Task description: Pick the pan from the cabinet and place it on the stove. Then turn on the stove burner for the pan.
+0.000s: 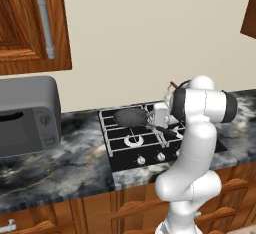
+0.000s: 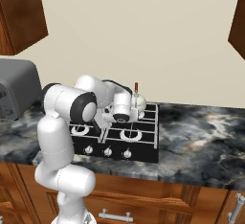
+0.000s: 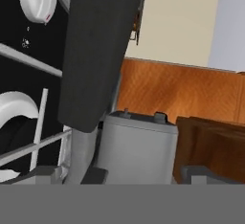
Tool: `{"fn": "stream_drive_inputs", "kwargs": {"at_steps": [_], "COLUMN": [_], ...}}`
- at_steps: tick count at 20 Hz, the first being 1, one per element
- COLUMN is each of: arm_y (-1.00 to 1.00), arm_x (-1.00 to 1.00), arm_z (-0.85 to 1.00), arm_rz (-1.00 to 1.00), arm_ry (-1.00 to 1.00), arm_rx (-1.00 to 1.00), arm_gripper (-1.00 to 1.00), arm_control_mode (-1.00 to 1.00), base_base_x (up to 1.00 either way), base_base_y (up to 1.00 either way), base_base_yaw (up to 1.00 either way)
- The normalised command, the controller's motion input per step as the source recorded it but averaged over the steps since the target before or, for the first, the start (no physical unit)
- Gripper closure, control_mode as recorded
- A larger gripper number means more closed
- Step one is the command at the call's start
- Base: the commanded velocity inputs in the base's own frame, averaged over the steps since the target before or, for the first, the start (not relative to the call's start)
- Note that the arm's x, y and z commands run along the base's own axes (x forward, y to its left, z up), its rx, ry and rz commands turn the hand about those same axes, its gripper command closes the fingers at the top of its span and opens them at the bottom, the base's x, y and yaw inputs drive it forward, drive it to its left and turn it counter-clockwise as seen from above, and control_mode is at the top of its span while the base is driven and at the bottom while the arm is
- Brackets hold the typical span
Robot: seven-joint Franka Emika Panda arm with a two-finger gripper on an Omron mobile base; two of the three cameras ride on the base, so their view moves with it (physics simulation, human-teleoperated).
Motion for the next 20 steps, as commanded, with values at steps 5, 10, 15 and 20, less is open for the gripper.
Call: {"fn": "stream_drive_inputs", "kwargs": {"at_steps": [5,10,15,20], "arm_y": [0.12,0.00,0.00,-0.02], "arm_x": [0.43,0.01,0.01,0.00], "arm_z": [-0.22,-0.02,-0.04,-0.01], "arm_rz": [0.01,0.00,0.00,0.00], "arm_ry": [0.00,0.00,-0.04,-0.13], "arm_rx": [0.01,0.00,0.00,-0.02], "arm_gripper": [-1.00,-1.00,-1.00,-1.00], "arm_control_mode": [-1.00,-1.00,-1.00,-1.00], "base_base_x": [0.00,0.00,0.00,0.00], "base_base_y": [0.00,0.00,0.00,0.00], "base_base_yaw": [0.00,0.00,0.00,0.00]}}
